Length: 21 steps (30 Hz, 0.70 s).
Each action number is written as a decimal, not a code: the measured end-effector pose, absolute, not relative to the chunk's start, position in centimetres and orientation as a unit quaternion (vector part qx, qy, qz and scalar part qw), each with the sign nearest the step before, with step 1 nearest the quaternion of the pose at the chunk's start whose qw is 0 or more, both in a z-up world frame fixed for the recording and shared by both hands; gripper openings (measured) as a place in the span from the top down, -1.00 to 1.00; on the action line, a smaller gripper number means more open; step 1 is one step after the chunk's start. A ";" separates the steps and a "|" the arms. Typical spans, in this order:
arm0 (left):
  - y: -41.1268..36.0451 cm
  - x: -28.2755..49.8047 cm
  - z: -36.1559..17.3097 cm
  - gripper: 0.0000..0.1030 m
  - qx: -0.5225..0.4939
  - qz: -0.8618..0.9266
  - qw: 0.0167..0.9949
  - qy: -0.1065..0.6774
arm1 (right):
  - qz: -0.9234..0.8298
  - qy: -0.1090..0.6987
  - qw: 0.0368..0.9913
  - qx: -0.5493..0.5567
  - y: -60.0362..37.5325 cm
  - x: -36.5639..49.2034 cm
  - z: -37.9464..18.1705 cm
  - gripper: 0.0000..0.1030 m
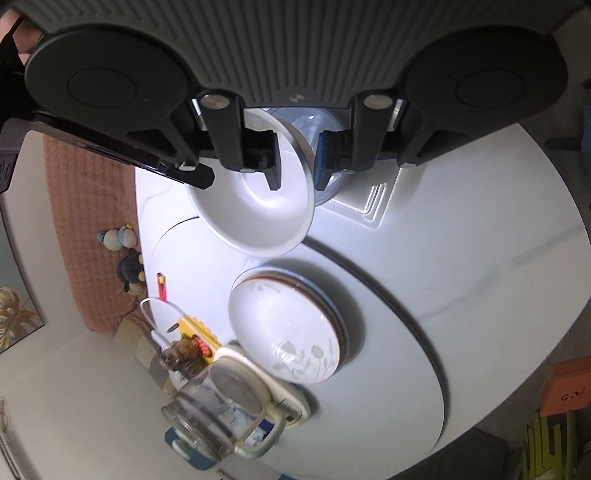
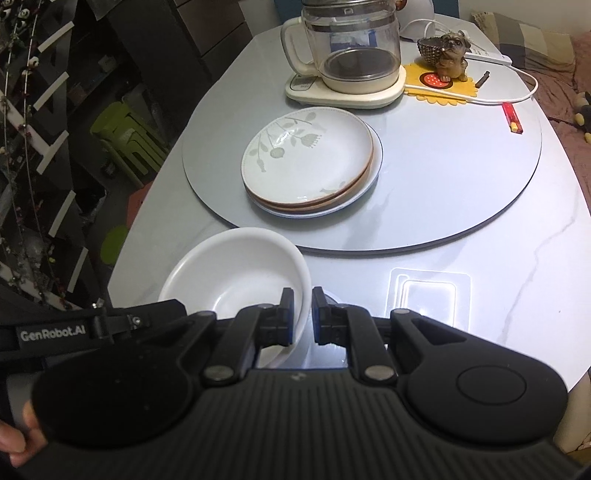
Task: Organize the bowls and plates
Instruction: 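Lift the deep white bowl and carry it over the shallow bowls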
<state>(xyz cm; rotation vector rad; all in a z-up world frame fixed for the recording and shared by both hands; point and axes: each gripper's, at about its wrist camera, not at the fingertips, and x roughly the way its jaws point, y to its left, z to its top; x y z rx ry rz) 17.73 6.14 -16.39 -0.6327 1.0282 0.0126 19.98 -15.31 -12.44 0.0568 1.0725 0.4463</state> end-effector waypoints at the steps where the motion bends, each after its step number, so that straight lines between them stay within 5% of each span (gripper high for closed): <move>1: 6.0 17.9 -17.0 0.61 -0.295 0.009 0.821 0.488 | 0.212 0.509 0.834 0.022 -15.4 20.1 -13.0 0.76; 18: 2.6 21.1 -23.4 0.61 -0.228 0.027 0.795 0.561 | 0.226 0.536 0.813 -0.011 -15.9 22.0 -17.9 0.75; 21: 2.2 21.2 -23.4 0.40 -0.227 0.023 0.791 0.568 | 0.229 0.543 0.808 -0.015 -16.1 22.4 -18.3 0.72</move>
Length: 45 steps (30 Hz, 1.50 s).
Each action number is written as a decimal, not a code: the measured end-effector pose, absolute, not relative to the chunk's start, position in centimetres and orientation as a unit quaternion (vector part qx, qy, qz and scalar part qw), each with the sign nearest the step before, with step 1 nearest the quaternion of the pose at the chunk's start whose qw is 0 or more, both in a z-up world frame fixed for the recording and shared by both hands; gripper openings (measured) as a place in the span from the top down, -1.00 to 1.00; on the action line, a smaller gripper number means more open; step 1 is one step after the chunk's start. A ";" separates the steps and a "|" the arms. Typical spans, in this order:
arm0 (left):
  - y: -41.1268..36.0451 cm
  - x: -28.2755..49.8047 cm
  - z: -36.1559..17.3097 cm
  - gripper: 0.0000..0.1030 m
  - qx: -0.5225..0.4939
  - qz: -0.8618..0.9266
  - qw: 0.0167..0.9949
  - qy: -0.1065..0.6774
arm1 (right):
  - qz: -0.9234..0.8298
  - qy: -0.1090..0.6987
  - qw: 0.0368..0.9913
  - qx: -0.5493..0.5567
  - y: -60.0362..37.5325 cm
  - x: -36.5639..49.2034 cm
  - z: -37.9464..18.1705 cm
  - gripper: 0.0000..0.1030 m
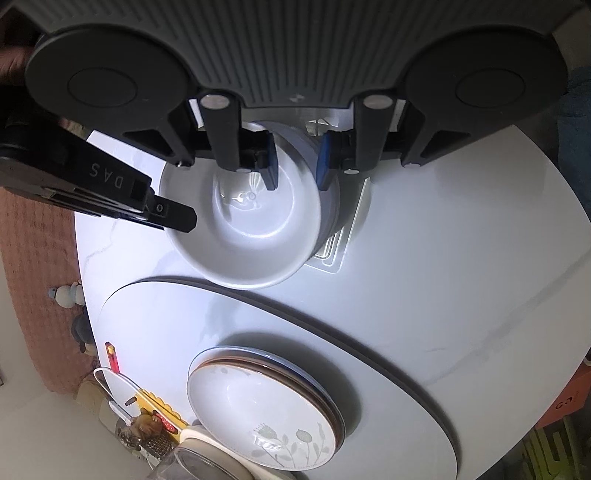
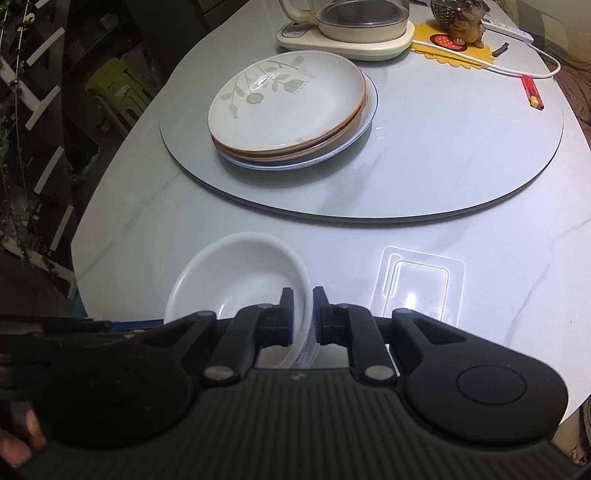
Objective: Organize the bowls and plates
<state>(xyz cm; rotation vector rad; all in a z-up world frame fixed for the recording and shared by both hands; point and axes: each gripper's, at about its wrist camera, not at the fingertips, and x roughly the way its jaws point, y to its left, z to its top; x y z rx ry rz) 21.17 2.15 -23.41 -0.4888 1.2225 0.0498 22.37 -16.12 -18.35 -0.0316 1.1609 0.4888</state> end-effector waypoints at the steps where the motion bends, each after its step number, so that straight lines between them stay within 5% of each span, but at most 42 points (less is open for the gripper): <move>1: 1.9 21.3 -23.4 0.35 -0.225 0.023 0.792 0.567 | 0.231 0.546 0.805 -0.012 -16.2 22.5 -18.4 0.72; 7: 1.6 21.3 -23.6 -0.01 -0.230 0.030 0.791 0.566 | 0.240 0.555 0.796 -0.013 -16.3 22.7 -18.7 0.66; 11: 2.0 20.8 -23.6 -0.21 -0.243 0.037 0.790 0.562 | 0.249 0.554 0.795 -0.001 -16.9 22.9 -18.7 0.15; 18: 3.5 19.7 -25.5 -0.22 -0.274 0.048 0.784 0.554 | 0.254 0.571 0.780 0.028 -17.5 24.0 -20.3 0.15; 26: 2.8 19.8 -28.3 -0.19 -0.262 0.050 0.786 0.558 | 0.232 0.622 0.742 0.095 -17.8 24.4 -24.2 0.15; 33: 2.4 19.8 -30.0 0.36 -0.281 0.037 0.791 0.543 | 0.232 0.624 0.740 0.097 -17.7 24.0 -25.6 0.46; 45: 2.6 18.1 -28.4 0.47 -0.303 0.048 0.791 0.529 | 0.250 0.614 0.744 0.089 -17.4 23.9 -23.9 0.59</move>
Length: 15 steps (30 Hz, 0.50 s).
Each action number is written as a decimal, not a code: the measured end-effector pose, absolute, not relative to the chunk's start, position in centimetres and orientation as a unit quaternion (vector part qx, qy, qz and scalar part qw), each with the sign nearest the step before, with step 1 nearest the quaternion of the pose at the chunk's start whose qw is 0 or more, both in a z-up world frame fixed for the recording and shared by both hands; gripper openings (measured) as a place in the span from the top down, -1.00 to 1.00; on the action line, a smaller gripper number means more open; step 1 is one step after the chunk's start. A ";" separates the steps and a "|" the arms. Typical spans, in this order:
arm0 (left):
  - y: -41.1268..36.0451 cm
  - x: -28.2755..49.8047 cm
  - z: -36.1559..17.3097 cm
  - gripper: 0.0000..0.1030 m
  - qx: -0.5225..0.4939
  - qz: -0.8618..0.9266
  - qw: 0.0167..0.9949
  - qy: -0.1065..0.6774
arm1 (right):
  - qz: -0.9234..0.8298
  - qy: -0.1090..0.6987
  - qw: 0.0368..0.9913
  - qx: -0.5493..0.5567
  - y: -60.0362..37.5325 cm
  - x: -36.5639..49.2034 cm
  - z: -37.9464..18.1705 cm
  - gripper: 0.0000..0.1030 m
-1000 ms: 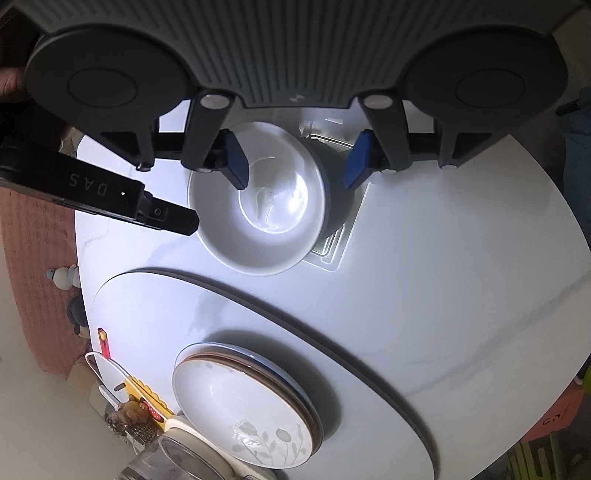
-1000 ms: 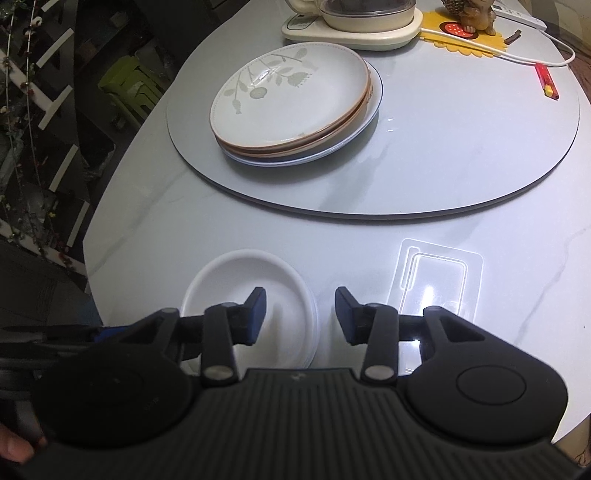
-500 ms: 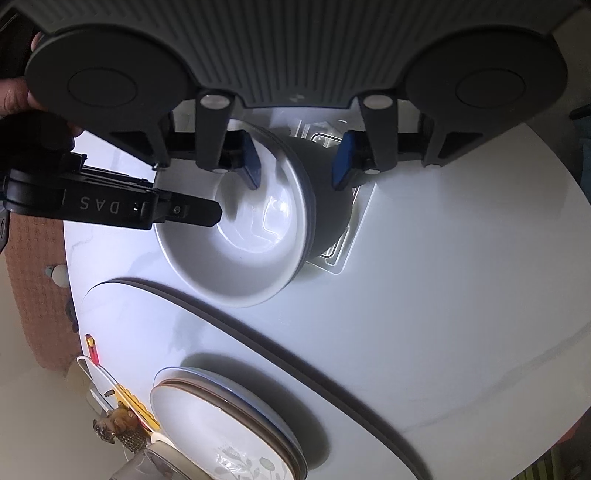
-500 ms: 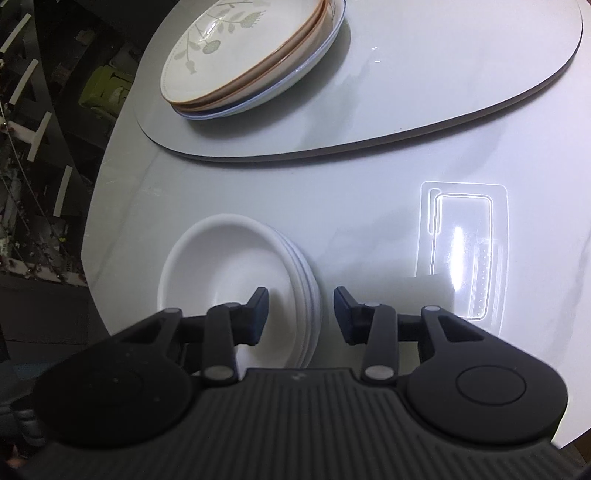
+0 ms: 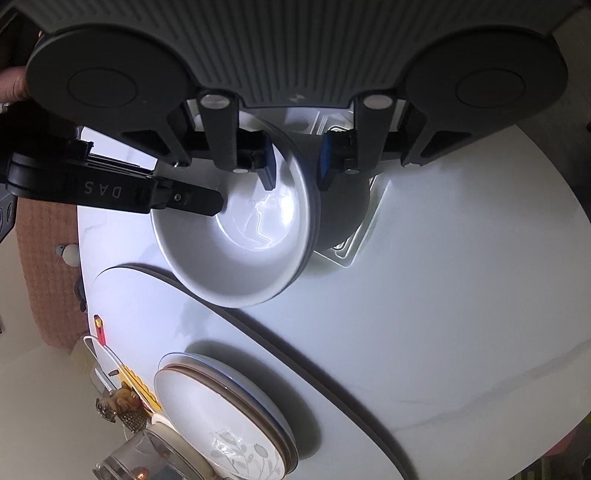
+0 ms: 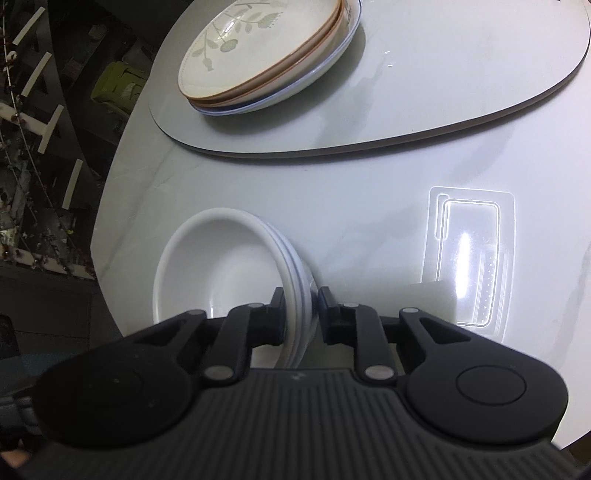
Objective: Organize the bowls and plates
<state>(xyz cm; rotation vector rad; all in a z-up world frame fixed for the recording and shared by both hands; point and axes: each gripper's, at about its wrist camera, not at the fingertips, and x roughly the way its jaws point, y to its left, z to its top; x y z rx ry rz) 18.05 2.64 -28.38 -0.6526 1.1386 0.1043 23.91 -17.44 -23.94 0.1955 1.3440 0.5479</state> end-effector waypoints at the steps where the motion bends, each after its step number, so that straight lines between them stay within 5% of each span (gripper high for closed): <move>1: 2.7 17.7 -27.9 0.47 -0.304 0.050 0.791 0.528 | 0.252 0.613 0.744 0.089 -17.6 23.7 -23.5 0.59; 15: 1.6 13.9 -20.6 0.47 -0.299 0.050 0.800 0.518 | 0.254 0.591 0.762 0.075 -17.7 20.1 -16.8 0.59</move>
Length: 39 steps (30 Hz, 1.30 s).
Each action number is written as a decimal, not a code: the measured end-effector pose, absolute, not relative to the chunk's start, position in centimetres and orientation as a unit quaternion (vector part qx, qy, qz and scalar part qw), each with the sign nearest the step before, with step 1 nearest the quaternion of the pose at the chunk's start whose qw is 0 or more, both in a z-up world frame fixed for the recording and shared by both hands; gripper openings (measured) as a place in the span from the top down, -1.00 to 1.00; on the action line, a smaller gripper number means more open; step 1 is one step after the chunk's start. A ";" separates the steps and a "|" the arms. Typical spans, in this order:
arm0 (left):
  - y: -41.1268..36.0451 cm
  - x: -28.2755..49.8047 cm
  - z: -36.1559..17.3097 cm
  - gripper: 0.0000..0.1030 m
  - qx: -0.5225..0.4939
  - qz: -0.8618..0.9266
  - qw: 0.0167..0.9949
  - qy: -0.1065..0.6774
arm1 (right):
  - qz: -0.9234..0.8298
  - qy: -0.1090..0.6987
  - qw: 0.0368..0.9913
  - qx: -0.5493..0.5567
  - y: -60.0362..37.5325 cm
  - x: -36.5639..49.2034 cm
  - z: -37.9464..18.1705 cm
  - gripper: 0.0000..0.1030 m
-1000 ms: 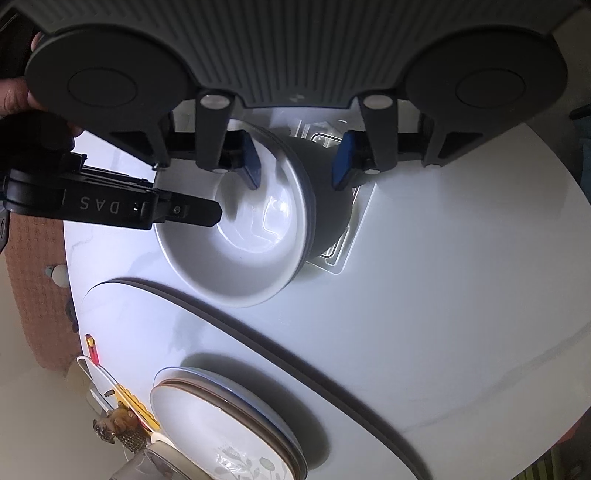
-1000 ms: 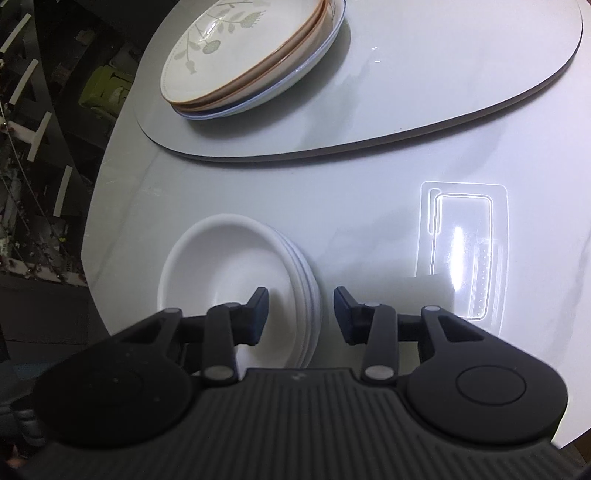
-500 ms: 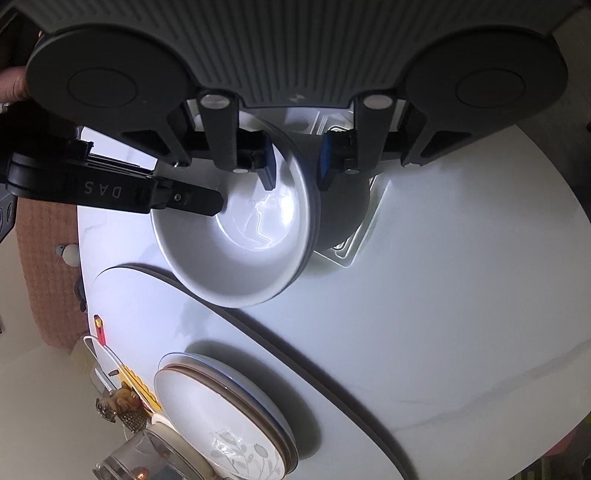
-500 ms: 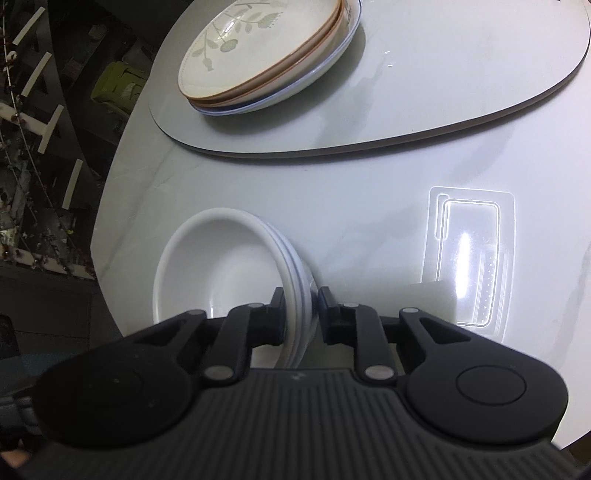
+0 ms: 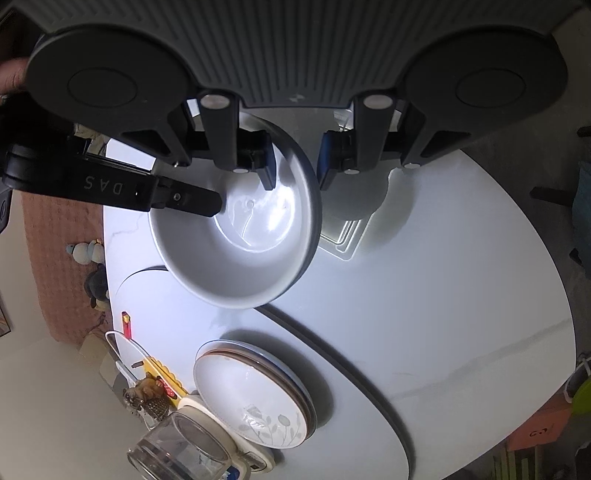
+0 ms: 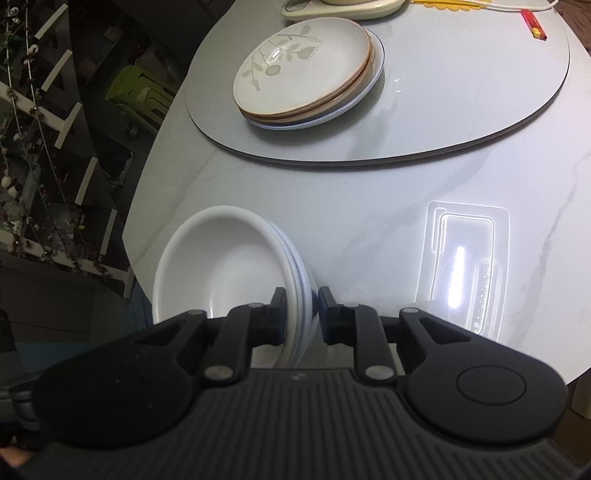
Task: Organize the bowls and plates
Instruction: 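Lift the nested bowls with both grippers and carry them onto the plate stack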
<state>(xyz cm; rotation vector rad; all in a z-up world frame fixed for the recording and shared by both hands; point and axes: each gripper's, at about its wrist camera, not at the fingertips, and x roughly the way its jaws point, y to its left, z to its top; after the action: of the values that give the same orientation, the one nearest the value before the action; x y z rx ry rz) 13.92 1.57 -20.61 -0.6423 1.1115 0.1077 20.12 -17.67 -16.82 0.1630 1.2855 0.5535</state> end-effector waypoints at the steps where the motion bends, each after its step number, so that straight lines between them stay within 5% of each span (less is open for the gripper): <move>1: 1.5 13.8 -20.2 0.47 -0.302 0.050 0.800 0.516 | 0.253 0.587 0.765 0.074 -17.6 20.0 -16.4 0.59; 18: 5.0 12.3 -13.6 0.47 -0.286 0.004 0.835 0.470 | 0.235 0.533 0.807 0.096 -16.2 17.9 -10.2 0.59; 39: 8.9 13.1 -11.8 0.47 -0.293 -0.026 0.845 0.446 | 0.196 0.515 0.828 0.108 -13.5 17.4 -8.6 0.58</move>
<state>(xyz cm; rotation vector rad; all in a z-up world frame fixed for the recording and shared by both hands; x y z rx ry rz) 13.09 8.86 -11.78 -0.6187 0.9402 -0.0550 17.44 -13.49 -8.60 0.2292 1.0938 0.4152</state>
